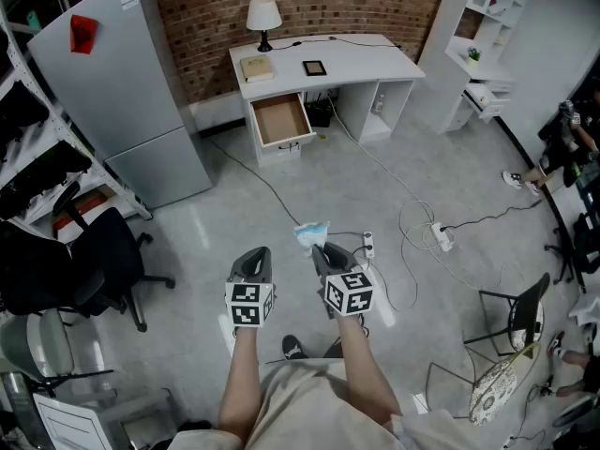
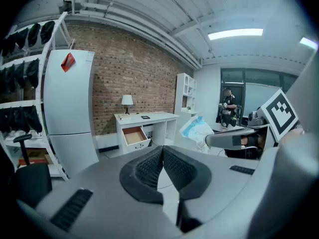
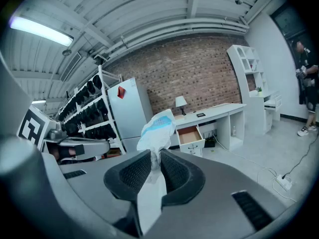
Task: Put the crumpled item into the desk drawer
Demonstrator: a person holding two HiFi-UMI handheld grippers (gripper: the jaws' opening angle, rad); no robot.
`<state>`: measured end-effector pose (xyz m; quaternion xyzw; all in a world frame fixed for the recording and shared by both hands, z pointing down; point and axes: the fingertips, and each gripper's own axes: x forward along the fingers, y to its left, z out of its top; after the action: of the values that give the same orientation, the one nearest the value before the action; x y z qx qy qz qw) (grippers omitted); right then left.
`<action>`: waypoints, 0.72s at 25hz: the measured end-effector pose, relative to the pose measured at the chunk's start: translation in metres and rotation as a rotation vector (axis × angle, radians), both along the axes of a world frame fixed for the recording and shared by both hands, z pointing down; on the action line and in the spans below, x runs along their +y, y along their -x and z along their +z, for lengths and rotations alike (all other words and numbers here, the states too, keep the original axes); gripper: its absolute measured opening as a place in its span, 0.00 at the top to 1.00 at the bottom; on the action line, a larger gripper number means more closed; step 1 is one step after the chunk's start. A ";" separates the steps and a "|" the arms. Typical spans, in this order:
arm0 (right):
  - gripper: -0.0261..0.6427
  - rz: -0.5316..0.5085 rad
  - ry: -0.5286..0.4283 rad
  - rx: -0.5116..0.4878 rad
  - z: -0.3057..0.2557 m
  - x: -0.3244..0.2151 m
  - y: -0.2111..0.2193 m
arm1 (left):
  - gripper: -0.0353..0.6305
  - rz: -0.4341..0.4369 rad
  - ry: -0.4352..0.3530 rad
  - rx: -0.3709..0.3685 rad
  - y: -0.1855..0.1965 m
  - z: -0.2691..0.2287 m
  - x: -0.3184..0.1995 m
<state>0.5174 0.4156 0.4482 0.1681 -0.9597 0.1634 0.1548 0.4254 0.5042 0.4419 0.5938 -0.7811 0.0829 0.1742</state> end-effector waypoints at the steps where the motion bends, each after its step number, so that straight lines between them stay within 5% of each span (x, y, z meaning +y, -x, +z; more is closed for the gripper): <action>1: 0.83 0.002 -0.001 -0.002 -0.001 0.000 0.002 | 0.92 -0.002 -0.003 0.001 0.002 -0.001 0.001; 6: 0.83 0.045 -0.020 -0.008 -0.004 -0.002 -0.002 | 0.92 -0.013 -0.012 -0.002 0.012 -0.003 0.012; 10: 0.83 0.069 -0.143 0.046 -0.005 -0.006 -0.008 | 0.92 -0.046 -0.013 0.004 0.023 -0.001 0.025; 18: 0.83 0.114 -0.078 -0.016 -0.004 -0.025 0.008 | 0.92 -0.077 -0.004 0.001 0.042 -0.004 0.029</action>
<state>0.5097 0.3902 0.4440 0.2269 -0.9554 0.1360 0.1309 0.3829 0.5335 0.4383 0.5636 -0.8036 0.0743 0.1764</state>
